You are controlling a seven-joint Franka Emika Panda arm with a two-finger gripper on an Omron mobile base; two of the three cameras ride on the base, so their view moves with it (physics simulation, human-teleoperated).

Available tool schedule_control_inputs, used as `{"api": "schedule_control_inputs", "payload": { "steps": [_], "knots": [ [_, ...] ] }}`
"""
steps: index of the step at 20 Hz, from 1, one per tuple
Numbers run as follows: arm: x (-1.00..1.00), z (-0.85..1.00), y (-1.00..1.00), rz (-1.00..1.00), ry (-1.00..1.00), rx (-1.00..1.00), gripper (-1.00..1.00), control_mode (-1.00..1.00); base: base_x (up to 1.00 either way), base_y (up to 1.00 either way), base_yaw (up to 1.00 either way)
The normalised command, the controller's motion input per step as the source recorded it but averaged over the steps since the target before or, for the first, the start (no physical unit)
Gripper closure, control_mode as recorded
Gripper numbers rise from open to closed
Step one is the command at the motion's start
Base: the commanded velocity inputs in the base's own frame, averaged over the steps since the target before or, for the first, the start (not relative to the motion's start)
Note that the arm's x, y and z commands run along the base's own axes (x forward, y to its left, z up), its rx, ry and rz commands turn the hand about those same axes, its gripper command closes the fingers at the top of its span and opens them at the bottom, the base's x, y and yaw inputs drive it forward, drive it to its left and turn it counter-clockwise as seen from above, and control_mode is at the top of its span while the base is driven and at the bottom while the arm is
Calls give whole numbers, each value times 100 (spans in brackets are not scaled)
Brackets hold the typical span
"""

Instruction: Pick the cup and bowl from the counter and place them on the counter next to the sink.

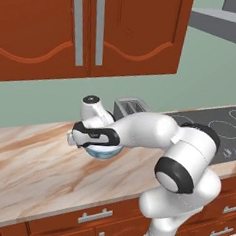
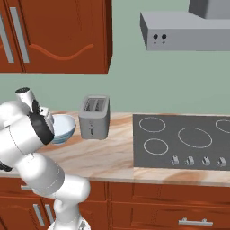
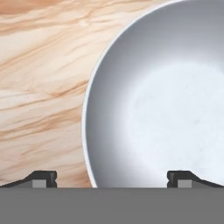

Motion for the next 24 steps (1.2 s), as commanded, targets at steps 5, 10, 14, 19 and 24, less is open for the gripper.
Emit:
{"api": "schedule_control_inputs", "payload": {
  "steps": [5, 10, 14, 19, 24],
  "knots": [
    [0, -21, 0, 0, 0, -3, -100, -100, 0, 0, 0],
    [0, -21, 0, 0, 0, -3, -100, -100, 0, 0, 0],
    [0, -15, 0, 0, 0, -3, -100, -100, 0, 0, 0],
    [0, 0, 0, 0, 0, 0, -100, -100, 0, 0, 0],
    [0, 0, 0, 0, 0, 0, 100, -100, 0, 0, 0]
  ]
}}
